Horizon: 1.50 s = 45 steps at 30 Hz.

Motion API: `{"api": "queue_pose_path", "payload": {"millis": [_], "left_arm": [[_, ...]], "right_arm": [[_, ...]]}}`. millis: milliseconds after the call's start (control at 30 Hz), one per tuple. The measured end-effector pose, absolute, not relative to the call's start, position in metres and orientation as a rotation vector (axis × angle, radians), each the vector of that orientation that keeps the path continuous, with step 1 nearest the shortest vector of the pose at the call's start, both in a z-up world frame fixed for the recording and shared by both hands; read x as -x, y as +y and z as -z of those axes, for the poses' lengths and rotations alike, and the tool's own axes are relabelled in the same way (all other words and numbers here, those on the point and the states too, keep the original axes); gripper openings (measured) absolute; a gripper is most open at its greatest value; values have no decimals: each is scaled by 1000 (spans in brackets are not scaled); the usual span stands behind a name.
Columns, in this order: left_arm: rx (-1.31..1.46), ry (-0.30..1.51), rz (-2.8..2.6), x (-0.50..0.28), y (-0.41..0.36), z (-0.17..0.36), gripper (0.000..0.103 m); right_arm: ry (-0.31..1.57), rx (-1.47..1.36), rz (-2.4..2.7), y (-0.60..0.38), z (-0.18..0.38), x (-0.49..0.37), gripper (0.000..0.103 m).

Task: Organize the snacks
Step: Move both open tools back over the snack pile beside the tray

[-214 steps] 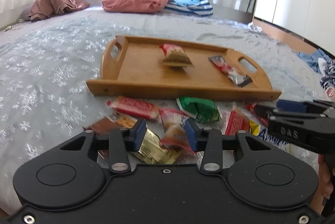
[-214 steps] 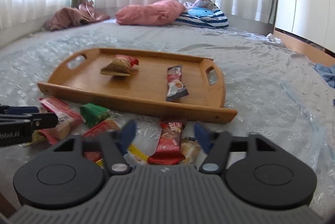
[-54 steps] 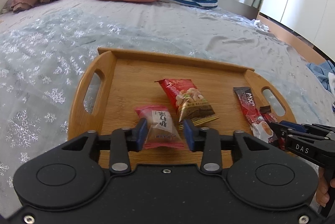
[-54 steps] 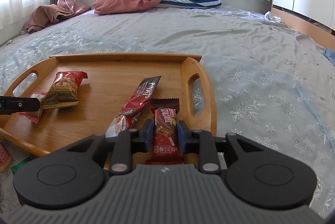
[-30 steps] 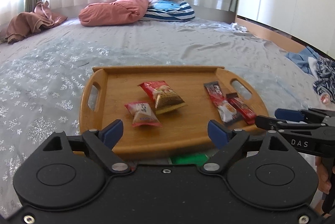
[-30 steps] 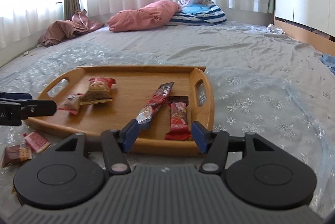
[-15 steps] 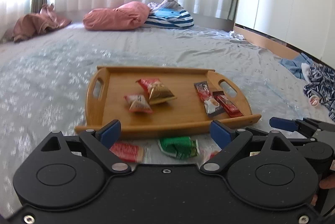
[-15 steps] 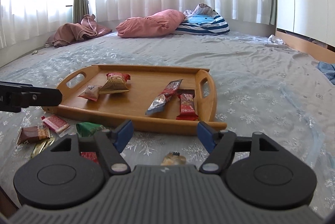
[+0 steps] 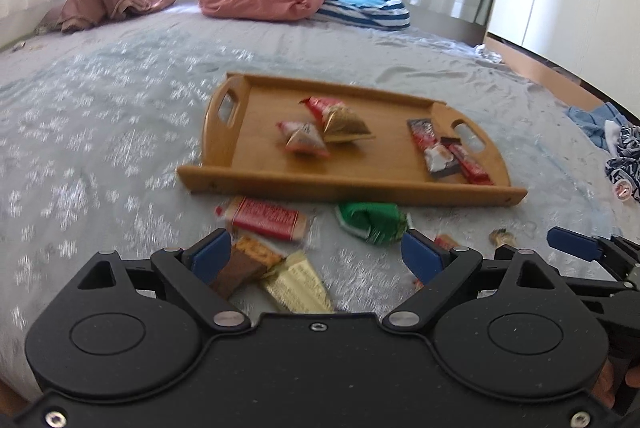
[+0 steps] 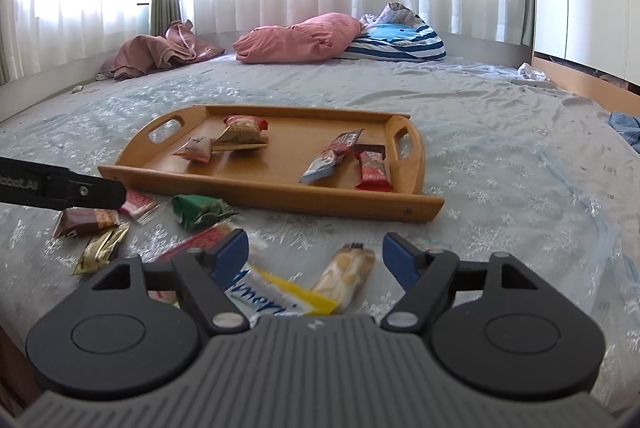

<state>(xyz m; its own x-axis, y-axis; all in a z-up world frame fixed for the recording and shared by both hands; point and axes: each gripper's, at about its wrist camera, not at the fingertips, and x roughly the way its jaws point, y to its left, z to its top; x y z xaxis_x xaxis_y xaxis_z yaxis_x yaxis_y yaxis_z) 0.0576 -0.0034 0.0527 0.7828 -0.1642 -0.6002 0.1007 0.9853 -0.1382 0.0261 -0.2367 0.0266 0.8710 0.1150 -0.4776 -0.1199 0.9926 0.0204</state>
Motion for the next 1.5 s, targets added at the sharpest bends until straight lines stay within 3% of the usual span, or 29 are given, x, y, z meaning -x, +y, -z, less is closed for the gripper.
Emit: {"api": "queue_pose_path", "payload": {"millis": [300, 567, 967, 1500], "left_arm": [[107, 673, 92, -47, 0, -34, 92], [59, 650, 88, -35, -2, -27, 94], [96, 684, 118, -26, -7, -20, 93], [65, 683, 67, -33, -15, -13, 80]], "right_arm": [[503, -5, -128, -227, -18, -11, 91], [471, -9, -174, -218, -13, 1, 102], [464, 86, -201, -197, -1, 8, 103], [451, 118, -164, -191, 6, 6, 103]]}}
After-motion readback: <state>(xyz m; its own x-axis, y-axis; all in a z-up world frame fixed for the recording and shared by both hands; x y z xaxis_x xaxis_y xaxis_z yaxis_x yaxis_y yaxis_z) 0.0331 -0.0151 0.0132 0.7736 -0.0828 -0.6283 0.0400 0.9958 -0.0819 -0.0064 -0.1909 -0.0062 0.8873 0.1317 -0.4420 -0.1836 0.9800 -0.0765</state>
